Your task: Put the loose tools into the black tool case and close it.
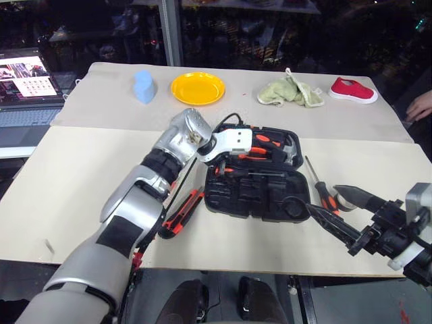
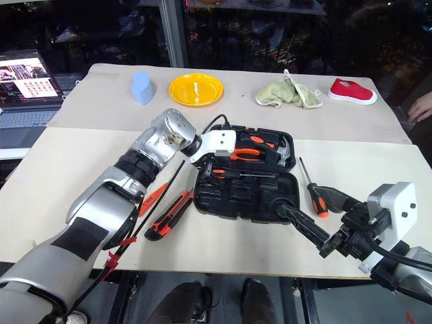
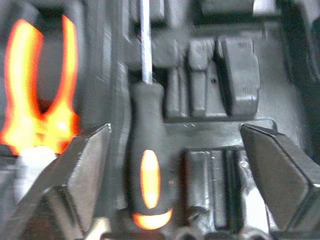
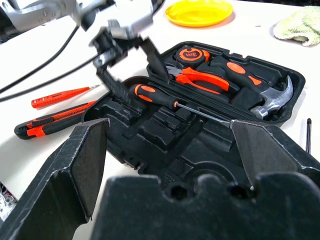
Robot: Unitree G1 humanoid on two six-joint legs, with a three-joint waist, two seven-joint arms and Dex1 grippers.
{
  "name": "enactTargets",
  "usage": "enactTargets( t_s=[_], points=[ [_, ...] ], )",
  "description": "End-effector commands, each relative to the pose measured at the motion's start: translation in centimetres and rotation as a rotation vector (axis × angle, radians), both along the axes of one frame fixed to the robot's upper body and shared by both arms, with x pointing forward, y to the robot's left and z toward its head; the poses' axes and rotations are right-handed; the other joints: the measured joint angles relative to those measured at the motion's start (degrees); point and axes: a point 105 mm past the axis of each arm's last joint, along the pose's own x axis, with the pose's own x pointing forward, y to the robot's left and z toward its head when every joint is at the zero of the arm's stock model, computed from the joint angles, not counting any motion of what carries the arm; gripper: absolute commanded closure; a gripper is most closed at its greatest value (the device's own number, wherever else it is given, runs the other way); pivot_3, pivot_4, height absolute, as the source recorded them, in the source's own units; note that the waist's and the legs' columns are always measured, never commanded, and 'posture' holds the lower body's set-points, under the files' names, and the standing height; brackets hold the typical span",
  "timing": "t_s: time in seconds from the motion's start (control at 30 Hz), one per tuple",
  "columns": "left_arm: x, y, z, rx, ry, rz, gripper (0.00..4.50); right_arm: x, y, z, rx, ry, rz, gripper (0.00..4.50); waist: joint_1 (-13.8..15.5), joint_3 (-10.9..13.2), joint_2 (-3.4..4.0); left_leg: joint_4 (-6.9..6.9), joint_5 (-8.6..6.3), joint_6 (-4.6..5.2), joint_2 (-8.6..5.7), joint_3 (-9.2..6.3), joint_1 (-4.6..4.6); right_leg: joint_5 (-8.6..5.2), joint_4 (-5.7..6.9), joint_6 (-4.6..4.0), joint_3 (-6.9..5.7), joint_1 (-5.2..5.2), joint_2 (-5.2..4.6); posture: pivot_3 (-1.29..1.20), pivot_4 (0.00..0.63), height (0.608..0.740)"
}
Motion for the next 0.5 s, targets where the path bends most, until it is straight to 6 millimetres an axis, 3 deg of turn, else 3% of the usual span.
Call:
enactTargets(
  t_s=[0.03, 0.17, 0.2, 0.5],
  points=[
    [0.3, -1.1, 0.6, -0.016, -0.074, -0.027, 2.88, 0.0, 0.2, 0.8, -0.010, -0.045, 0.011, 0.00, 0.01, 0.00, 0.00, 0.00, 0.00, 0.00, 0.00, 0.00, 0.00, 0.00, 0.00, 0.00, 0.00, 0.00, 0.00, 0.00, 0.150, 0.740],
    [0.9, -1.1, -0.2, 0.000, -0.098, -0.006, 4.34, 0.0, 0.1, 0.6, -0.015, -0.042, 0.012, 0.00, -0.02, 0.00, 0.00, 0.00, 0.00, -0.01, 0.00, 0.01, 0.00, 0.00, 0.01, 0.00, 0.01, 0.00, 0.00, 0.00, 0.150, 0.740],
    [1.0, -1.1, -0.4, 0.002, -0.097, -0.002, 4.45, 0.0, 0.1, 0.6, -0.015, -0.042, 0.012, 0.00, -0.02, 0.00, 0.00, 0.00, 0.00, 0.00, 0.00, 0.02, 0.00, 0.00, 0.01, 0.00, 0.01, 0.00, 0.00, 0.00, 0.150, 0.740],
    [1.5, -1.1, -1.1, 0.017, -0.101, 0.025, 4.45, -0.1, 0.3, 0.4, -0.007, -0.037, 0.010, 0.00, 0.00, 0.00, 0.00, 0.00, -0.01, 0.03, 0.00, 0.04, -0.01, 0.01, 0.01, 0.01, 0.00, 0.00, 0.01, 0.00, 0.150, 0.740]
  ],
)
